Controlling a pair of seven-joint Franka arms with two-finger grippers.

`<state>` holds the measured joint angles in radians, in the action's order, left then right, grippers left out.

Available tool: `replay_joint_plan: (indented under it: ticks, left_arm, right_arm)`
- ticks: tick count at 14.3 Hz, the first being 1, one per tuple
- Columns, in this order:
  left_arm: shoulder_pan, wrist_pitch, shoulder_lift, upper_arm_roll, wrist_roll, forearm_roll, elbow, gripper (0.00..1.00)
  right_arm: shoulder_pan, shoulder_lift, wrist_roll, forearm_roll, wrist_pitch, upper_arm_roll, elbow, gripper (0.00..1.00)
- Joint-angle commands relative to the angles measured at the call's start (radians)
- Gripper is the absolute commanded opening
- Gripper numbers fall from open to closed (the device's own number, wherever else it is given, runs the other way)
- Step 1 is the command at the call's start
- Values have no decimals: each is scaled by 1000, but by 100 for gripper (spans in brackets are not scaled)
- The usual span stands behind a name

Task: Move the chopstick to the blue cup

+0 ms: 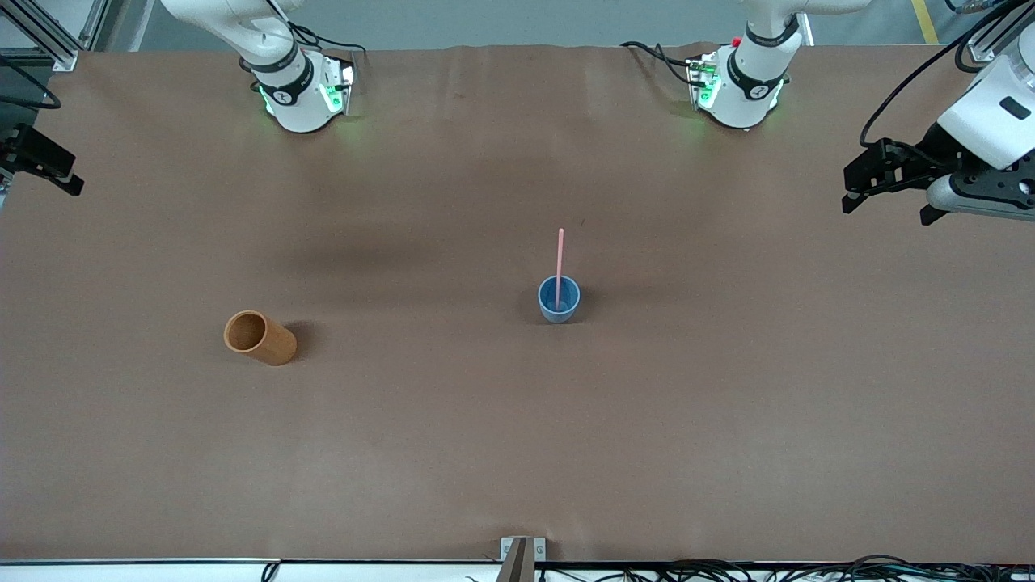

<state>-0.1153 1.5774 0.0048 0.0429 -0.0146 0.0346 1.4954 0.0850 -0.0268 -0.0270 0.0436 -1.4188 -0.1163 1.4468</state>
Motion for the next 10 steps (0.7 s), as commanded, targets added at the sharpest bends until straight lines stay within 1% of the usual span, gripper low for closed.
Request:
replay_joint_plan:
  ticks: [1, 3, 7, 9, 10]
  left_arm:
    - [6, -23, 12, 3, 9, 15, -29, 100]
    - [6, -23, 10, 3, 7, 16, -29, 100]
    - [6, -23, 11, 3, 9, 15, -29, 100]
    - [6, -23, 12, 3, 9, 15, -29, 100]
    - [6, -23, 12, 3, 9, 15, -27, 100]
  right_arm:
    - [-88, 12, 25, -21, 47, 86, -17, 100]
    - [-103, 1, 27, -22, 44, 104, 23, 100]
    - [-111, -15, 64, -24, 37, 104, 52, 100]
    - [-123, -15, 73, -76, 29, 98, 52, 100]
    - [-123, -15, 79, -76, 24, 96, 53, 100]
